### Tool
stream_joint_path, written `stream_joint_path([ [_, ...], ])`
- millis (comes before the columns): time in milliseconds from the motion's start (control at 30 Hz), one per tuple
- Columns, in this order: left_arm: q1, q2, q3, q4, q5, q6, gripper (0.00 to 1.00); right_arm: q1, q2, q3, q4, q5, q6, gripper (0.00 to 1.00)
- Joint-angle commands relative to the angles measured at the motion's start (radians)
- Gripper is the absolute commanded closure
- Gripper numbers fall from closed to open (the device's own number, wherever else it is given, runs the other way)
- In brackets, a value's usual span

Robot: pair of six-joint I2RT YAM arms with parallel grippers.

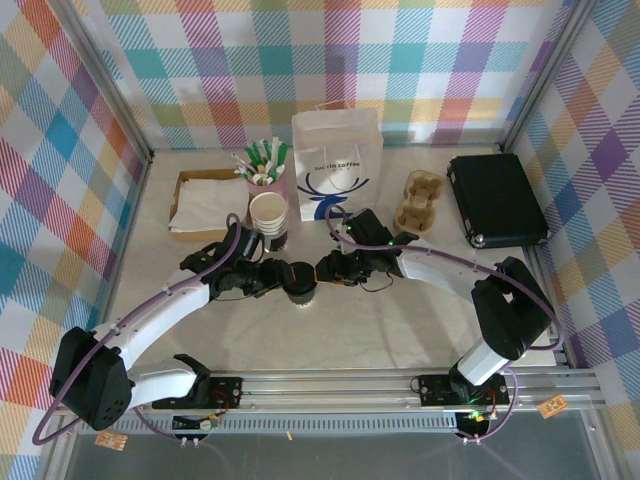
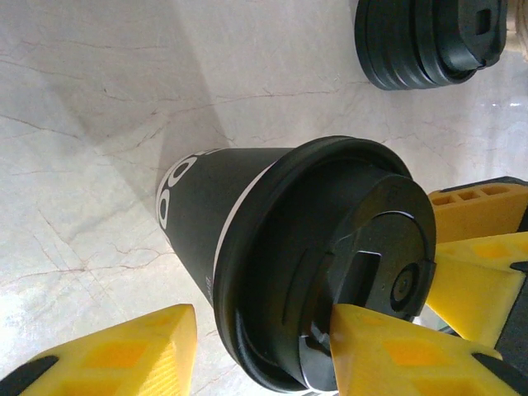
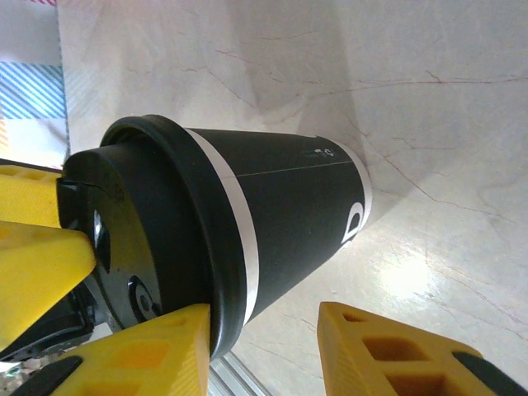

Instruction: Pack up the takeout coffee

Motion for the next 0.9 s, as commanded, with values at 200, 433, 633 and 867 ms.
stream_joint_path([
  [200,0.009,0.040,0.110,-0.095,-0.020,0.044,0.54,0.010,-0.007,0.113,-0.223,0.070,-0.088,0.60],
  [433,0.009,0.021,0.137,-0.125,-0.035,0.052,0.53,0.011,-0.024,0.162,-0.275,0.079,-0.119,0.59],
  [633,0.011,-0.049,0.100,-0.114,-0.082,0.052,0.54,0.024,-0.103,0.121,-0.270,0.091,-0.157,0.59],
  [867,0.011,0.050,0.137,-0.088,-0.032,0.080,0.54,0.074,-0.122,0.024,-0.179,0.084,-0.121,0.59],
])
